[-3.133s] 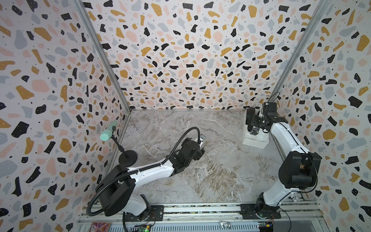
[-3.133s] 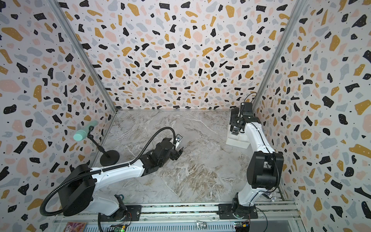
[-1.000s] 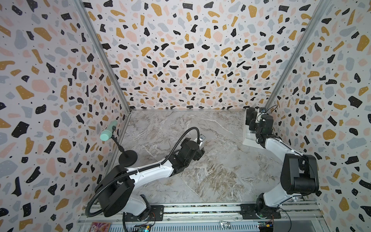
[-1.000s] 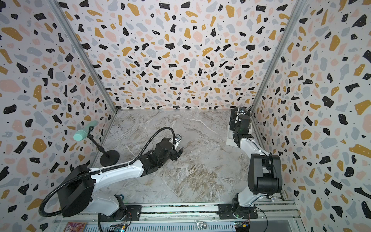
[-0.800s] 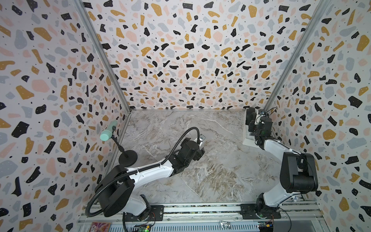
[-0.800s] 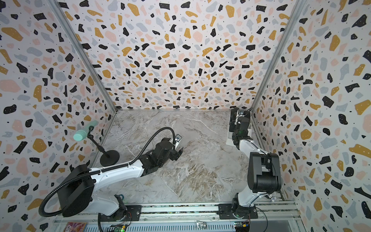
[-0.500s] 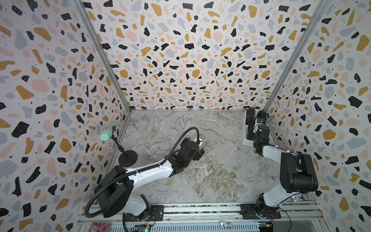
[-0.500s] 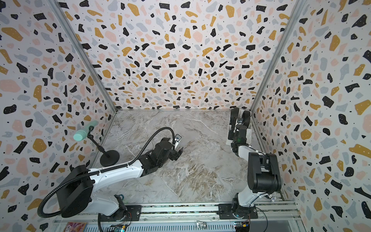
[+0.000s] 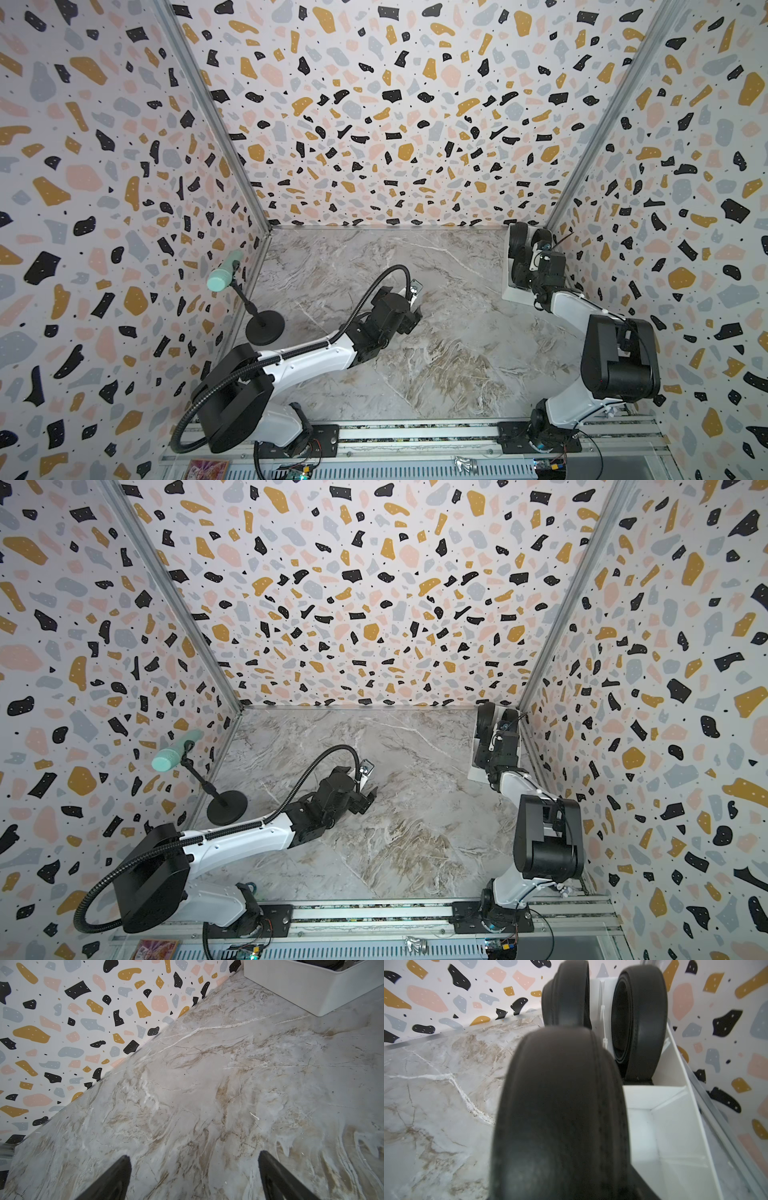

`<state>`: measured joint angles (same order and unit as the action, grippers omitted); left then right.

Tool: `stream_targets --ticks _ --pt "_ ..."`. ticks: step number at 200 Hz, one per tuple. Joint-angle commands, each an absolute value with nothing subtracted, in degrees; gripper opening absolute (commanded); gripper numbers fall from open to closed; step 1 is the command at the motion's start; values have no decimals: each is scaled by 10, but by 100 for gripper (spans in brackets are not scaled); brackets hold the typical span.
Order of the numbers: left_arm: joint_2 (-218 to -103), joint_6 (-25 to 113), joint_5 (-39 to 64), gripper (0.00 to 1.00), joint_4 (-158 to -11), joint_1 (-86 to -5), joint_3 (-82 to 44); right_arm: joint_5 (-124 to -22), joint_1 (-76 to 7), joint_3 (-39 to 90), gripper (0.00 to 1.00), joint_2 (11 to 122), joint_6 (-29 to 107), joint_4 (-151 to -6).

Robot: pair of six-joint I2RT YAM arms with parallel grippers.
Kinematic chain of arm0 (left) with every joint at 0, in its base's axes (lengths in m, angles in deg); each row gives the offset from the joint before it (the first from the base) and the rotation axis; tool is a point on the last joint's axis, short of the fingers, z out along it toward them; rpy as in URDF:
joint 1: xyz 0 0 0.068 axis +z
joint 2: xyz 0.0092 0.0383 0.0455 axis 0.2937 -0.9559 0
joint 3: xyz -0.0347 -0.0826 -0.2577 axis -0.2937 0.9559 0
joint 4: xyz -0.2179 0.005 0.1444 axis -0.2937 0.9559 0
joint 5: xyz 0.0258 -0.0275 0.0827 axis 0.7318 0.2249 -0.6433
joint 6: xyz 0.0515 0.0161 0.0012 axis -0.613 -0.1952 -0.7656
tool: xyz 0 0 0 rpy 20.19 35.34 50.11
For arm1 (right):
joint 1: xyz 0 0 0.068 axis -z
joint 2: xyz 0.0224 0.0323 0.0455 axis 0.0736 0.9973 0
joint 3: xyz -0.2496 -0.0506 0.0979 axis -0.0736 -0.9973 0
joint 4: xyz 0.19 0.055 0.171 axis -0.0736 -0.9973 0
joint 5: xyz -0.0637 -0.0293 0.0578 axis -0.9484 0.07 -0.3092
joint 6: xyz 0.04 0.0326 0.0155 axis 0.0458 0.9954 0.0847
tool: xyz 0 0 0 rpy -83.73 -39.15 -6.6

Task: Place the belts into the storage roll
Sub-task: Place the belt in the container, then reset both arms

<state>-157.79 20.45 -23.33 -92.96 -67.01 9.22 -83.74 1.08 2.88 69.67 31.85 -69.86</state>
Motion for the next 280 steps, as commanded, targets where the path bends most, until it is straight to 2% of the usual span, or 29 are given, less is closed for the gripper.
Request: stream_targets --ticks 1,19,29,58,102,135,171,188,214,235,254,280 --pt "-1566 217 -243 91 -946 -668 104 -807 15 77 67 668 316 -805" --pt "-1566 217 -242 91 -949 -668 107 -808 14 86 68 669 313 -827" --pt "-1565 217 -242 92 -950 -668 108 -810 13 83 65 668 314 -826" --pt "-1564 217 -242 92 -950 -667 109 -829 3 74 42 670 310 -827" --pt "-1562 219 -245 92 -952 -667 110 -846 -18 27 14 690 322 -800" --pt "-1561 218 -246 92 -950 -667 109 -869 -30 -10 10 721 314 -761" --pt "-1561 217 -246 93 -949 -667 107 -873 -12 6 9 762 310 -772" --pt "-1562 217 -246 93 -950 -667 107 -863 -11 25 15 773 307 -791" --pt "-1562 218 -247 93 -950 -667 106 -845 -12 31 50 736 313 -808" --pt "-1559 221 -251 94 -947 -667 103 -829 -12 42 70 681 321 -841" --pt "-1552 228 -253 94 -944 -664 100 -803 -8 55 82 634 325 -876" --pt "-1531 252 -247 96 -939 -643 103 -764 -4 69 92 577 326 -932"
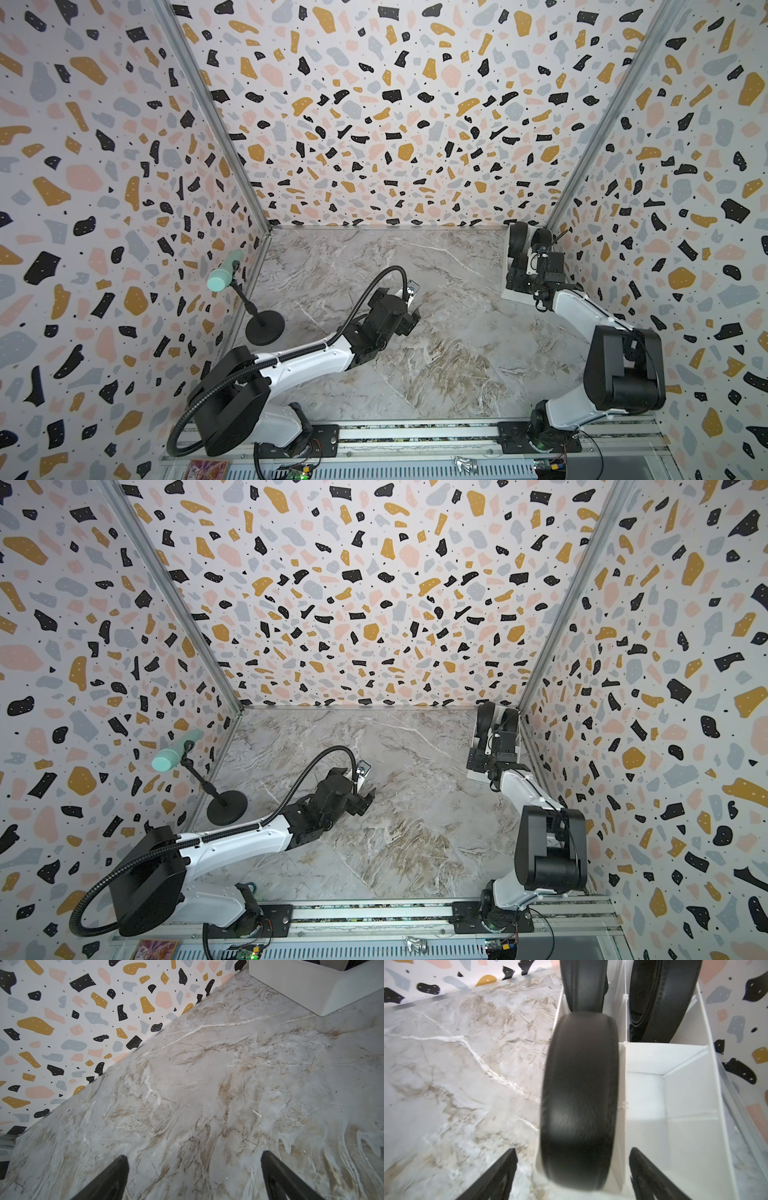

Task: Place the belts into the storage roll
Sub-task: Reset both arms

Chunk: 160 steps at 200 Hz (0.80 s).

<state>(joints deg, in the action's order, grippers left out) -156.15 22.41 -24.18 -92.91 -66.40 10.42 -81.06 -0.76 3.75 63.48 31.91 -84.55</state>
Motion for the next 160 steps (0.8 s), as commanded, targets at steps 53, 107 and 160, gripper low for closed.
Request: stream_targets --ticks 53,107,160 --pt "-1437 291 -258 100 -939 -527 156 -727 -30 -1 99 451 296 -902" --pt "-1403 282 -256 100 -995 -379 227 -790 -106 -167 99 412 242 -666" --pt "-1422 264 -236 100 -1220 -282 358 -790 -93 -277 99 512 186 -386"
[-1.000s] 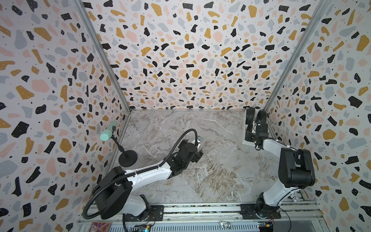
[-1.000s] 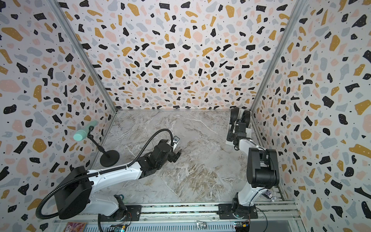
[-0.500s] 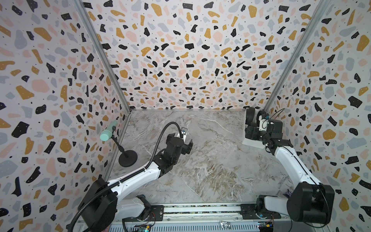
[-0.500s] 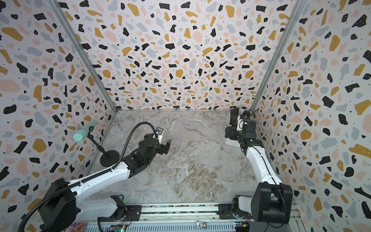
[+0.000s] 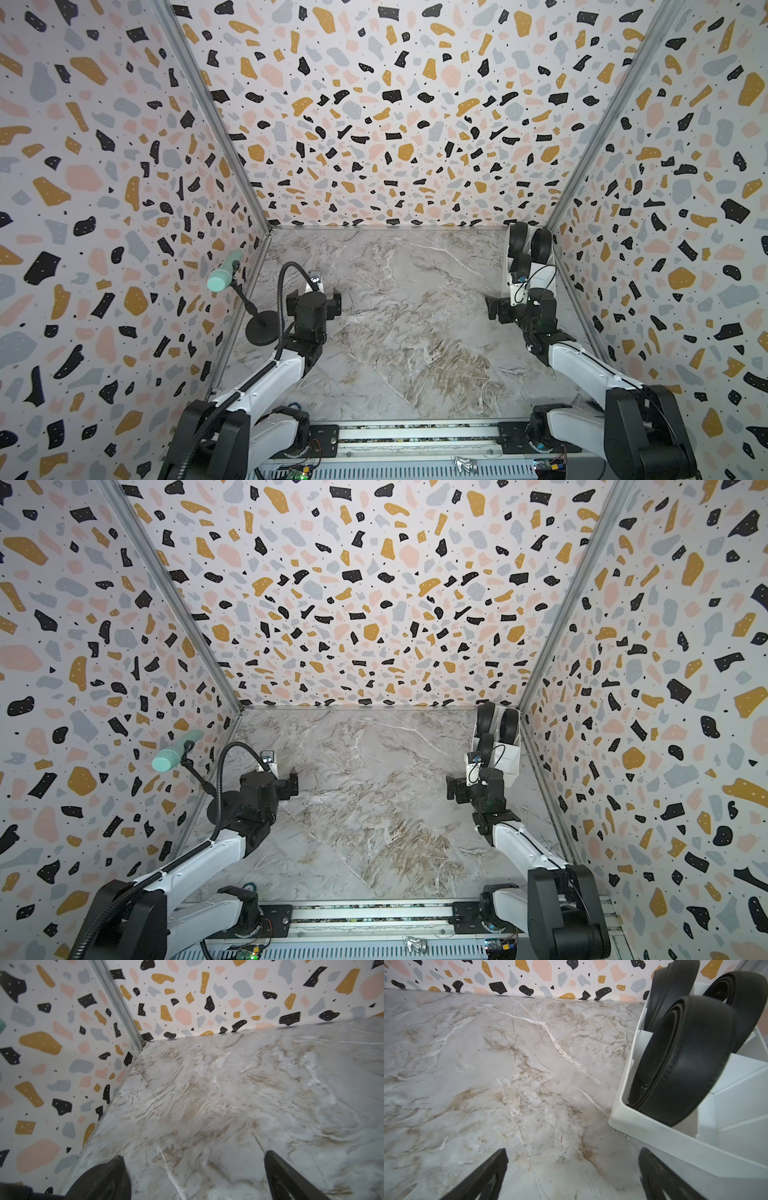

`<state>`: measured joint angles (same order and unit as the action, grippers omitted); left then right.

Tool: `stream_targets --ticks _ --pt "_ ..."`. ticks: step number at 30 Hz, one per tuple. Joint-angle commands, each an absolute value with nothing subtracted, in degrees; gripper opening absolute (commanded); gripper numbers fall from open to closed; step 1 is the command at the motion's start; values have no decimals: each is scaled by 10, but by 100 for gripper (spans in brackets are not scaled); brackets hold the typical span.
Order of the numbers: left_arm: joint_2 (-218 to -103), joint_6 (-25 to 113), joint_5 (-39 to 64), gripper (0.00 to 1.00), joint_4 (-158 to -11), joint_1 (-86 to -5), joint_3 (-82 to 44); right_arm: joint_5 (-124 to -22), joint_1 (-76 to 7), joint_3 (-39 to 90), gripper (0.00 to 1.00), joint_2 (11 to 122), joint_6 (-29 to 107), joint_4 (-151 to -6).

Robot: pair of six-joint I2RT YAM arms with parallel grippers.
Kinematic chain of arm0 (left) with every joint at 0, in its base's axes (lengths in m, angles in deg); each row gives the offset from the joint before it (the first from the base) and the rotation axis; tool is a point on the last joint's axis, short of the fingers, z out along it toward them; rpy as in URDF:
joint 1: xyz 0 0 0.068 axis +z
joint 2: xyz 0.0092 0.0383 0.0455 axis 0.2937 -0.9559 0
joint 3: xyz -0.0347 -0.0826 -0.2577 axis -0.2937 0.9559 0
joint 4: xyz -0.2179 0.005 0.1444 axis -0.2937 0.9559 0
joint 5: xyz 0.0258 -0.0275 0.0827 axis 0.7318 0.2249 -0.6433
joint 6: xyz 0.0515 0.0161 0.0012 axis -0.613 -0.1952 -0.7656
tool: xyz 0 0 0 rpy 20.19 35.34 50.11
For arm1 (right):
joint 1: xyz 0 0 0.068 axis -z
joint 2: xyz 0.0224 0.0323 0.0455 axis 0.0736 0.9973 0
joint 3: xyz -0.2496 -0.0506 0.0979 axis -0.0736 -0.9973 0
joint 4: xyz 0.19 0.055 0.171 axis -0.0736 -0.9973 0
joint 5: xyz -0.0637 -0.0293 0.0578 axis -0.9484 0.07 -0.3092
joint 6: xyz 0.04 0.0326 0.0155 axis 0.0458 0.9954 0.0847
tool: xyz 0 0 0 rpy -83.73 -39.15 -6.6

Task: Place the belts into the storage roll
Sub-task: Reset both arms

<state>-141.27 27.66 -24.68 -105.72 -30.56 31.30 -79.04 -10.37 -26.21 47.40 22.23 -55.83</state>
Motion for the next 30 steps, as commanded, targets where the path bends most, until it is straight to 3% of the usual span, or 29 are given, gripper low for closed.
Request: stream_targets --ticks 1,12,30 --pt "-1423 264 -234 99 -1224 -280 359 -789 -93 -278 99 515 185 -382" --pt "-1542 260 -210 99 -1426 -251 415 -738 -71 -402 99 629 166 -64" --pt "-1565 264 -203 100 -1481 -245 436 -843 -99 -398 99 629 175 -72"
